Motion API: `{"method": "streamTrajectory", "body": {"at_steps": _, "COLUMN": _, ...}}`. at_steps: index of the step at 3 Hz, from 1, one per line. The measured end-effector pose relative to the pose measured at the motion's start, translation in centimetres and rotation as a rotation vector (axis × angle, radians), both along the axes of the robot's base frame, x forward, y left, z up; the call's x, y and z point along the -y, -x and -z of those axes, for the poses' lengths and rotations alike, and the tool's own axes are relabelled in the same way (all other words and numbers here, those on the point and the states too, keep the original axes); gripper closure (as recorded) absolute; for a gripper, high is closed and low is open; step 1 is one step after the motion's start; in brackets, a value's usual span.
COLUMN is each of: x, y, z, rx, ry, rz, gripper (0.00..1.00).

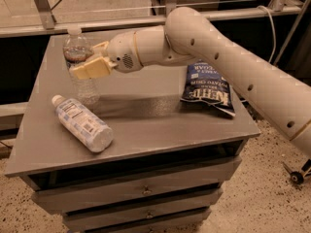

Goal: Move water bottle near blue plastic bottle

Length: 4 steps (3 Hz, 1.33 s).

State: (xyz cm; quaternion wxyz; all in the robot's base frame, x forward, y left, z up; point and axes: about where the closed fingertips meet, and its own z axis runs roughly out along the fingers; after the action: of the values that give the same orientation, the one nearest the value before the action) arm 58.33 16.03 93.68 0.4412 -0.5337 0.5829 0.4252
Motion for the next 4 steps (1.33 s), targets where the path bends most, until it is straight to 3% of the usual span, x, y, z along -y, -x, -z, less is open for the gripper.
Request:
{"method": "streamTrajectory", "body": {"at_steps": 1, "x": -0.3, "y": 0.6, "z": 0.5, "rx": -0.009, "ry": -0.003, "rz": -0.015, "gripper": 0.53}}
{"method": "streamTrajectory", "body": {"at_steps": 2, "x": -0.3, "y": 1.2, "z": 1.4, "rx": -0.017, "ry": -0.008, "rz": -0.027, "gripper": 0.22}}
{"method": "streamTrajectory", "body": {"at_steps": 3, "x": -0.1, "y": 1.4, "z": 1.8, "rx": -0.016, "ry": -0.011, "rz": -0.029, "gripper": 0.0}}
{"method": "streamTrajectory", "body": {"at_steps": 4, "x": 0.1, "y": 1.4, "z": 1.8, "rx": -0.013, "ry": -0.009, "rz": -0.027, "gripper": 0.0}}
